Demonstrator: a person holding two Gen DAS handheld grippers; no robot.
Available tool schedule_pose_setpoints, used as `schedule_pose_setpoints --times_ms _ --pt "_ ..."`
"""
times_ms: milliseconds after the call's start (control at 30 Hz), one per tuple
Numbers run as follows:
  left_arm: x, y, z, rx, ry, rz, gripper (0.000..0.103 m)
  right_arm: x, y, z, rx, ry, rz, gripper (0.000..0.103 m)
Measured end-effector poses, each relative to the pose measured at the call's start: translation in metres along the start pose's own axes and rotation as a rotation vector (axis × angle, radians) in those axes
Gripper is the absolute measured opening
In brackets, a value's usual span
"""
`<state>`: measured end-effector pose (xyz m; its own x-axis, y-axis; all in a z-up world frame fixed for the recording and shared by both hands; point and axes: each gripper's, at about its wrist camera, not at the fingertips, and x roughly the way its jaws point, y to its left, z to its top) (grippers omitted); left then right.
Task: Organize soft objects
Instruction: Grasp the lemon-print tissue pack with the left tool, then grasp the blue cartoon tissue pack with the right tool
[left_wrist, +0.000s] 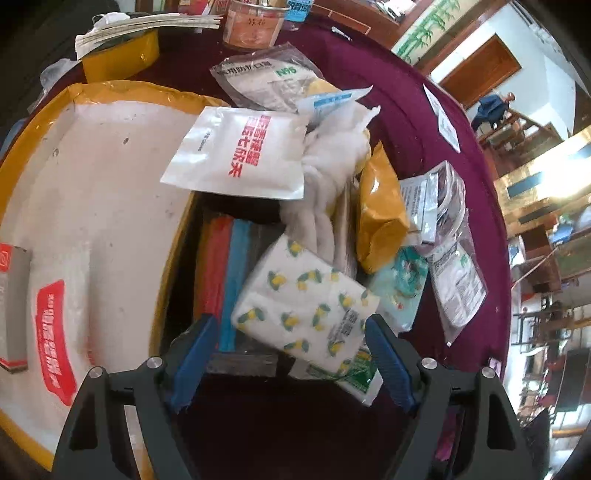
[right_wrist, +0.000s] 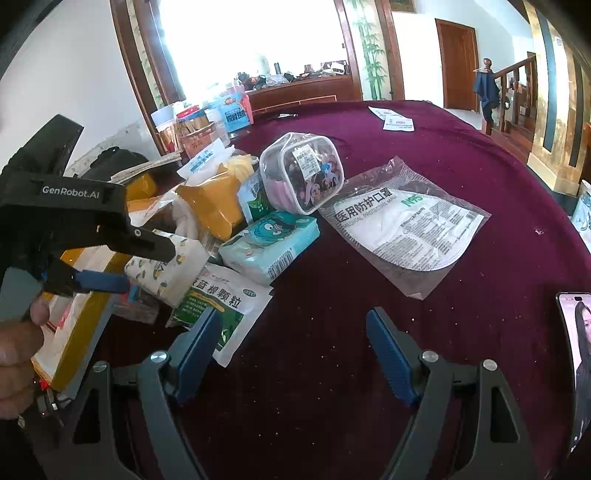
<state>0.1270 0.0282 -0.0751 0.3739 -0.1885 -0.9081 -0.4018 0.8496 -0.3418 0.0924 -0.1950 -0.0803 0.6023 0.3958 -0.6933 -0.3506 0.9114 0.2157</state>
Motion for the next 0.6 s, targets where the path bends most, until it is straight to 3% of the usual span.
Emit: schedule_pose_setpoints --times_ms 100,200,233,267,400,500,600 --pt "0.006 -0.003 0.013 -0.043 -0.020 -0.010 0.084 0.001 0.000 0.000 0.000 0.008 0.012 0.080" --pt "0.011 -0.012 0.021 0.004 -0.045 0.028 0.081 0.002 0.000 -0.001 0.005 0.026 0.023 0.080" --pt "0.011 -0.013 0.019 0.027 -0.051 0.046 0.076 0.002 -0.001 0.000 0.011 0.033 0.040 0.080" --pt "0.008 -0.013 0.015 0.042 -0.063 0.063 0.064 0.002 -0.003 0.003 0.022 0.041 0.054 0.080" --pt "0.000 0.000 0.000 0.060 -0.056 0.012 0.035 0.009 -0.009 0.026 0.096 0.072 0.152 0.080" --pt "-0.007 0.013 -0.013 0.030 -0.020 -0.060 0.024 0.026 -0.008 0.044 0.121 0.112 0.136 0.080" --pt "-0.012 0.023 -0.023 0.014 -0.019 -0.083 0.016 0.047 -0.005 0.061 0.144 0.159 0.101 0.080"
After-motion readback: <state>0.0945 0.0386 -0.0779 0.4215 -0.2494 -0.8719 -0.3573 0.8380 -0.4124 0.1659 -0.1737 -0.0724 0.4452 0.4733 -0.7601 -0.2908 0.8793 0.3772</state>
